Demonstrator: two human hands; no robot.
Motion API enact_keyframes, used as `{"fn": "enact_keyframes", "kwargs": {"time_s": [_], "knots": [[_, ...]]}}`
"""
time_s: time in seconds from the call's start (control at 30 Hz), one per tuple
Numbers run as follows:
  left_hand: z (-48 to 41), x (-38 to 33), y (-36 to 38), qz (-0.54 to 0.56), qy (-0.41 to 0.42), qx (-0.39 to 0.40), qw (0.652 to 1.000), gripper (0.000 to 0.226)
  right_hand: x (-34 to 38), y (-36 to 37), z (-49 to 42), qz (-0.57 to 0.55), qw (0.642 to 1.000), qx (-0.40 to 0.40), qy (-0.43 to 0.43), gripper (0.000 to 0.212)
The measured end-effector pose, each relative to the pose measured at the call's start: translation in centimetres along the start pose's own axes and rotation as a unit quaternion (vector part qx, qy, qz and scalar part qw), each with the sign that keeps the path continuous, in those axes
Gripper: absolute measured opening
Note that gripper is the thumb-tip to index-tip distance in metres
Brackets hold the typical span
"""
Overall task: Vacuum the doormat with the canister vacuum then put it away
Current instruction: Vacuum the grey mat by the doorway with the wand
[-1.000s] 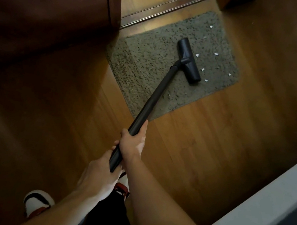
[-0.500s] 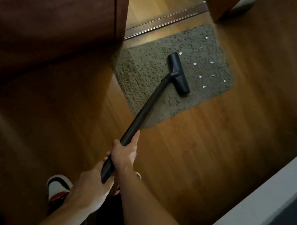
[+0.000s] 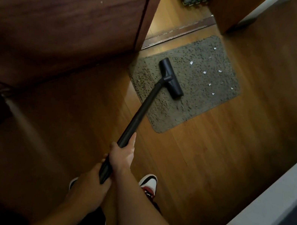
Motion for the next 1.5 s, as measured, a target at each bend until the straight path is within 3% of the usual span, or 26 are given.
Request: {"fn": "enact_keyframes", "kwargs": {"time_s": [0.2,0.4,0.6,1.03,1.5], "knots": [[-2.9,-2.5,1.0,-0.006,0.038,-0.014,0.999,0.037,2.4,-1.5,-2.8,-0.001,1.000,-0.022,-0.005,0.089],[-4.9,-5.4,3.3,-0.025,-0.002,-0.032,0.999,0.021,3.8,-4.0,-5.5,-0.003,1.000,-0.015,-0.014,0.088],[-6.4,-10.0,5.3,-0.096,-0.034,-0.037,0.994,0.021,6.4,-7.6,-8.0,-0.010,1.000,-0.004,-0.007,0.089],[-10.7,-17.0,9.4,-0.100,-0.051,-0.027,0.993,0.026,11.8,-13.9,-12.4,0.002,1.000,-0.028,-0.011,0.090],[-5.9,-10.2,5.4,-0.148,-0.039,-0.020,0.988,0.026,6.4,-8.2,-6.7,-0.029,0.999,-0.017,0.018,0.089]]}}
Point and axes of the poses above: each hand's wrist, its own z-axis away from the middle knuckle, its own y-axis out of the palm, x = y × z, the point moved 3 cm from there along -z, towards the middle knuckle, and after that the axes turned 11 degrees about z, right-handed, at the moved point
